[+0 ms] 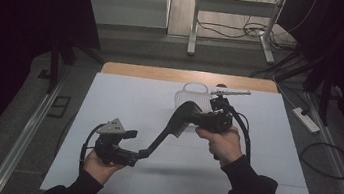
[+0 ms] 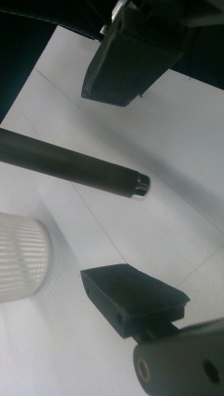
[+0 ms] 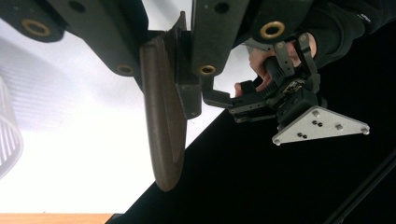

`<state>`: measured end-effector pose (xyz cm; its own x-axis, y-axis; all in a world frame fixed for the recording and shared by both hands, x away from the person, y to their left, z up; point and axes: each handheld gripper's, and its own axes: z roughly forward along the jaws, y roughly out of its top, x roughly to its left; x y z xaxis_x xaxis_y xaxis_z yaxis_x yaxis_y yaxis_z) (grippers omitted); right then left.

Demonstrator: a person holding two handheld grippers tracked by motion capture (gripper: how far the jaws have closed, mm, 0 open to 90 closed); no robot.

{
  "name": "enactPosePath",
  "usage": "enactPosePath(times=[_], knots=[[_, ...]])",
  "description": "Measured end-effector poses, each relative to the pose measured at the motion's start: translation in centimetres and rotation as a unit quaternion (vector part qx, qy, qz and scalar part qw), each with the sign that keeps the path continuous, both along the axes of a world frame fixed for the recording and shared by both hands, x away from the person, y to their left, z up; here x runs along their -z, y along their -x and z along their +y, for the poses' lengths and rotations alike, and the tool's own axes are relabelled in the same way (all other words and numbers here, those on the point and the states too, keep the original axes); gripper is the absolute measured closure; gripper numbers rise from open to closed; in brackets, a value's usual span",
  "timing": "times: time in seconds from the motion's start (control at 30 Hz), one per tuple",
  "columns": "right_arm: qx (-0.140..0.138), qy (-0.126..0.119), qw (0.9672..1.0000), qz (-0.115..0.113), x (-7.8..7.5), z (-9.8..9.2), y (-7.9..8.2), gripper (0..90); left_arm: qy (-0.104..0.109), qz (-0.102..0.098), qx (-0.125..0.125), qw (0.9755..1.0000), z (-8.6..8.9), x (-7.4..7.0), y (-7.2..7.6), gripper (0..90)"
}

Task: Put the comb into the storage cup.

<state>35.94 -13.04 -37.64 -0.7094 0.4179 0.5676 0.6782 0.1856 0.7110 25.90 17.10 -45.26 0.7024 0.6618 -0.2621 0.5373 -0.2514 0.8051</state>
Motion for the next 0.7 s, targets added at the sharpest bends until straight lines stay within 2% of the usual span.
enactPosePath(times=[0.1,0.27,0.47,0.57,0.7], knots=[[0.003,0.004,1.0000,-0.006,-0.2,-0.1,-0.1,86.0,0.001,0.007,-0.002,1.0000,0.4,0.0,0.0,9.7],[0.011,0.002,0.9999,-0.010,-0.3,-0.5,-0.4,86.0,-0.014,0.014,0.001,0.9998,0.7,0.0,0.4,5.9],[0.023,0.003,0.9996,-0.016,-0.5,-0.9,-0.7,86.0,-0.036,0.010,0.000,0.9993,1.0,0.0,0.7,2.1],[0.026,0.004,0.9995,-0.018,-0.6,-1.1,-0.8,86.0,-0.036,0.011,-0.002,0.9993,1.4,0.0,0.8,2.0],[0.032,0.006,0.9993,-0.020,-0.8,-1.3,-1.1,86.0,-0.042,0.002,-0.010,0.9991,1.9,0.0,1.2,0.5]])
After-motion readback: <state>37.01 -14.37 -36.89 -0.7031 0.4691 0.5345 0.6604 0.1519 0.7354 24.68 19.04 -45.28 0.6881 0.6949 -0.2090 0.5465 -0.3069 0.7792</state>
